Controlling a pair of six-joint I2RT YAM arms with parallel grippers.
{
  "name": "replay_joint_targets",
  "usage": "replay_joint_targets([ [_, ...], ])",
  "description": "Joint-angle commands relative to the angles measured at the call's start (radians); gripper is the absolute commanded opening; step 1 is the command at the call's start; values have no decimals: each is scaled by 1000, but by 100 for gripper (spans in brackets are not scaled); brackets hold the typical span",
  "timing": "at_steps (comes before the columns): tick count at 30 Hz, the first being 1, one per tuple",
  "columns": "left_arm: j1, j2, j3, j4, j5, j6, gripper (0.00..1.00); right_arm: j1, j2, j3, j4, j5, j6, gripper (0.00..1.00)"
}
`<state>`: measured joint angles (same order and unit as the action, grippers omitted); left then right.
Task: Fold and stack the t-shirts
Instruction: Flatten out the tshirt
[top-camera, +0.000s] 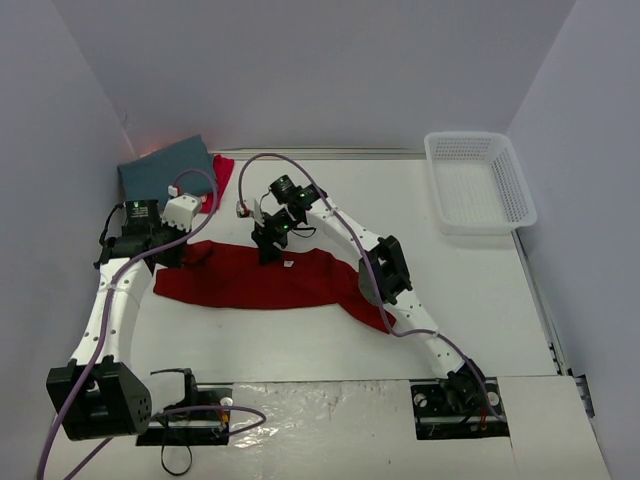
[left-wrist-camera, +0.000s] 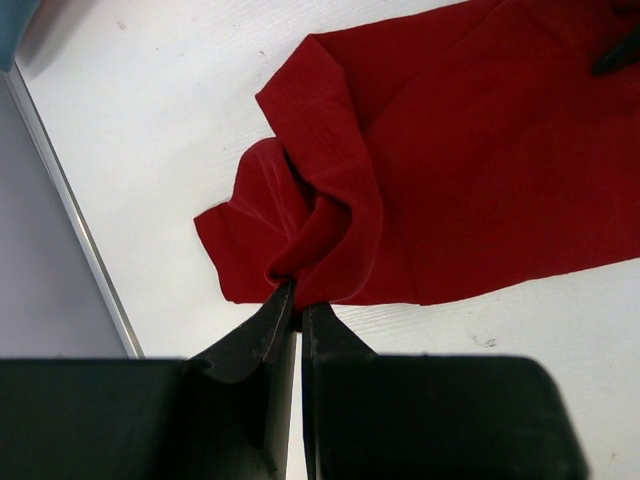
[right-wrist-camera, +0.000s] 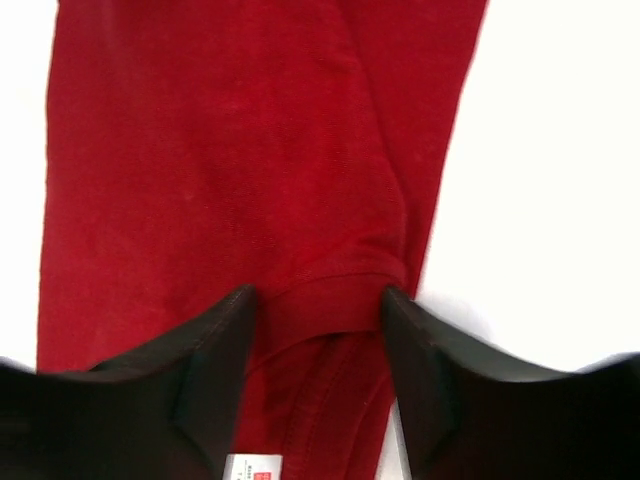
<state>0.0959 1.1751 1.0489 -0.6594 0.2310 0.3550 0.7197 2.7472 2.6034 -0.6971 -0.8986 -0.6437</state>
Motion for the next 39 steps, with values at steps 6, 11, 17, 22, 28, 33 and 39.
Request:
replay_joint_targets([
  [6, 8, -12, -4, 12, 5, -7, 2, -3, -1, 37, 33, 84, 53, 7],
  [11, 10, -12, -3, 11, 2, -7, 2, -19, -38, 35, 85, 241, 91, 0],
  [17, 18, -14, -3, 15, 2, -11, 2, -177, -220, -29, 257, 542, 203, 0],
  [22, 19, -8, 2, 17, 10, -14, 2, -420, -407, -124, 317, 588, 324, 0],
  [28, 19, 14, 14, 0, 36, -14, 2, -621, -566, -304, 321, 581, 354, 0],
  [33, 19, 11, 13, -11, 54, -10, 2, -698, -641, -387, 320, 518, 384, 0],
  [39, 19, 3, 11, -17, 67, -4, 2, -747, -713, -453, 318, 488, 395, 0],
])
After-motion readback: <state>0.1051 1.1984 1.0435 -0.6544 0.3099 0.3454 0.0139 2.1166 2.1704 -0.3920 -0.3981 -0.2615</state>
